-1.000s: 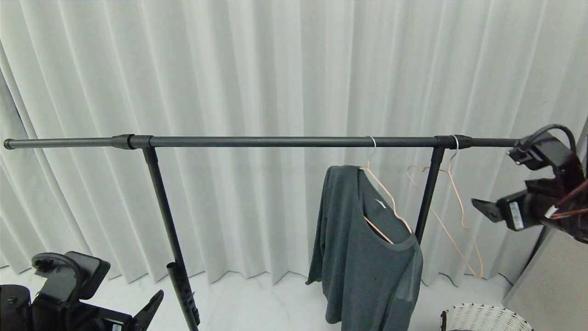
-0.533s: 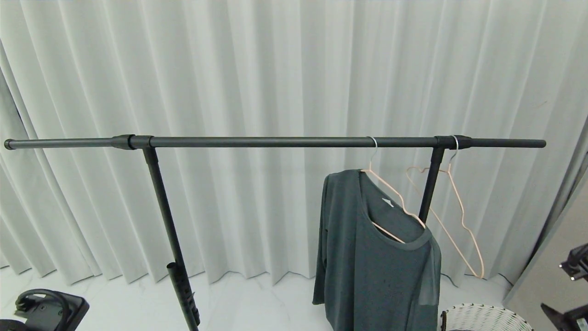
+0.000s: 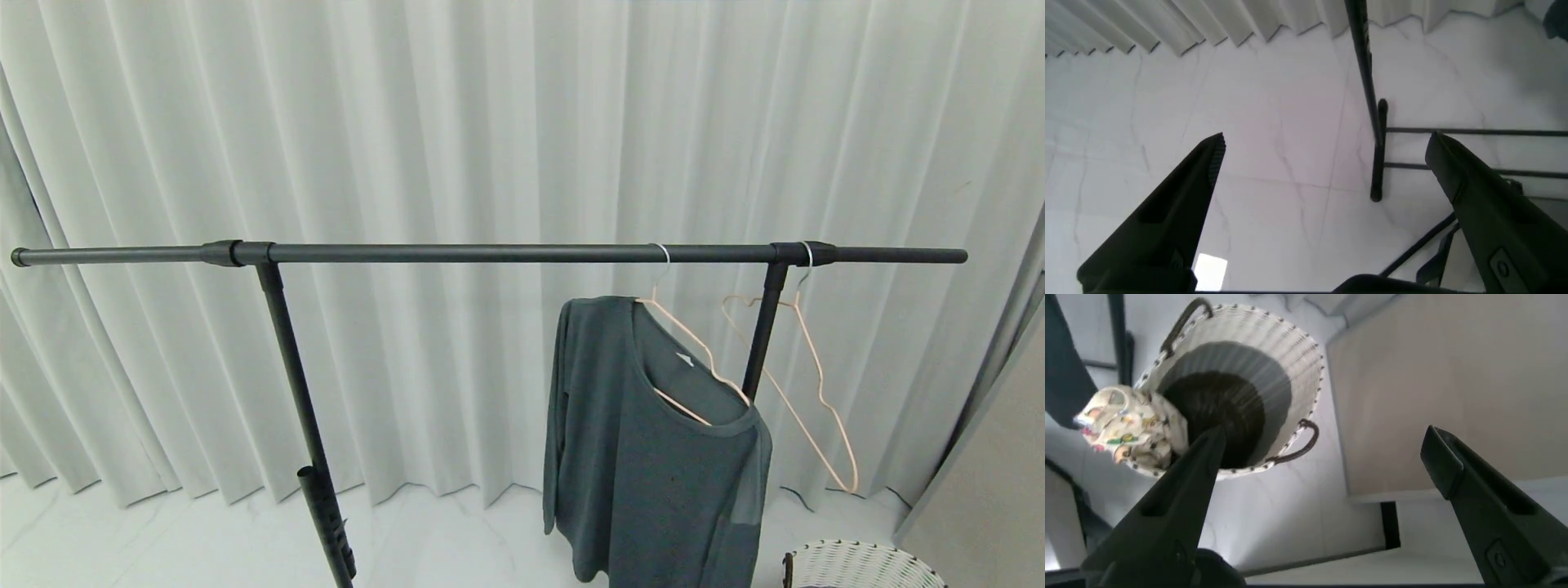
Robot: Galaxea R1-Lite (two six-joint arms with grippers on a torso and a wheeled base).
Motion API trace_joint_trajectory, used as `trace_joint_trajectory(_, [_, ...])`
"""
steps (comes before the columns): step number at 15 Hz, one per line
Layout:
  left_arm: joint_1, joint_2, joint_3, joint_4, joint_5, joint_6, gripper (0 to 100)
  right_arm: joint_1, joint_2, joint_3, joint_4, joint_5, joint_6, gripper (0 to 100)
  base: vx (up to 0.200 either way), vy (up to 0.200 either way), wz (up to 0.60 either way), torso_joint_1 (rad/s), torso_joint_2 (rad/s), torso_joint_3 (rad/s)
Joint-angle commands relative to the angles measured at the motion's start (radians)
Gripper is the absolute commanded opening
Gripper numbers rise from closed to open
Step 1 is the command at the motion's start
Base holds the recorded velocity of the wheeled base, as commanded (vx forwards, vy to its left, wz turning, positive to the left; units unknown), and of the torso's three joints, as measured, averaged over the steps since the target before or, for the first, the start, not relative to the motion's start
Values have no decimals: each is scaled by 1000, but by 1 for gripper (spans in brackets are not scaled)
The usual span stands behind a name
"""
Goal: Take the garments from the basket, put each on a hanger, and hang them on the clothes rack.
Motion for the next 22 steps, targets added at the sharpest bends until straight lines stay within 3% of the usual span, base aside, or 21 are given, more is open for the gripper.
trace_joint_trajectory(1, [3,-19,1,0,7,-20,100,-21,-49,6,0,-3,1,100,0,0,0,0,0,0])
trace_joint_trajectory(3, [9,-1,2,1,11,-87,100,-95,-37,6,0,-9,6,100,0,0,0,0,0,0])
trace_joint_trajectory(5, [-13,-5,2,3,11,-73,100,-140,-22,6,0,-9,9,100,0,0,0,-78,156,78])
trace_joint_trajectory(22, [-22,24,1,3,10,-76,100,-135,27,6,2,-8,7,100,0,0,0,-236,485,247])
